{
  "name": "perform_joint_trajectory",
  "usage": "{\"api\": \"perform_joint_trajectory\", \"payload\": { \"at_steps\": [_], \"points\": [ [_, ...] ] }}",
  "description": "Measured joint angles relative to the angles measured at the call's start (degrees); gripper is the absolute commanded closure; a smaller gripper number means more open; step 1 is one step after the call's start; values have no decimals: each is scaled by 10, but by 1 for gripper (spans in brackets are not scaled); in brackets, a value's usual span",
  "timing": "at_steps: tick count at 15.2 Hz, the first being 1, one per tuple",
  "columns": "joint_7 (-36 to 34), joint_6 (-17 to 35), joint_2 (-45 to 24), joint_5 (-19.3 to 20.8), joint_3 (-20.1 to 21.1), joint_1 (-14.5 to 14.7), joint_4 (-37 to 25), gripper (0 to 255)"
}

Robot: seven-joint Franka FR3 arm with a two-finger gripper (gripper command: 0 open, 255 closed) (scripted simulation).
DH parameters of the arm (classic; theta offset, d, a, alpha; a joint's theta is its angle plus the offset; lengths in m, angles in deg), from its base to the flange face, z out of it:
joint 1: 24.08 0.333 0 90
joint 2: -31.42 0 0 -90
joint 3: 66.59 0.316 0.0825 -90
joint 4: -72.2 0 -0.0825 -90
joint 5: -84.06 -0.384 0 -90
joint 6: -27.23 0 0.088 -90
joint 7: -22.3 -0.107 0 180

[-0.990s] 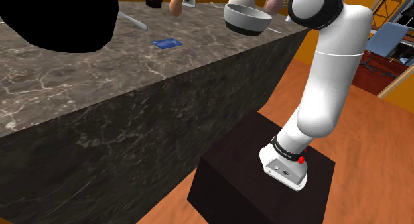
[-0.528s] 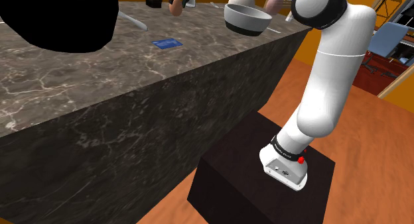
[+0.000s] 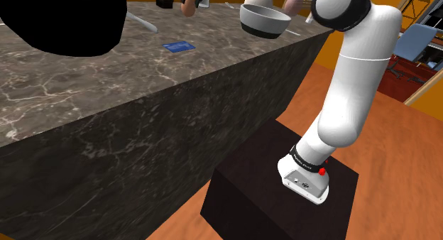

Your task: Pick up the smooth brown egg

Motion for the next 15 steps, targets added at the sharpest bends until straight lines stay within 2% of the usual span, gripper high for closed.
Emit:
{"api": "perform_joint_trajectory", "payload": {
  "at_steps": [5, 10, 15],
  "points": [
    [-7, -43, -18, 0, 0, -1, -61, 255],
    [-14, -104, -54, -3, 1, -8, -158, 255],
    [-27, -189, -126, -8, 4, -16, -316, 255]
  ]
}}
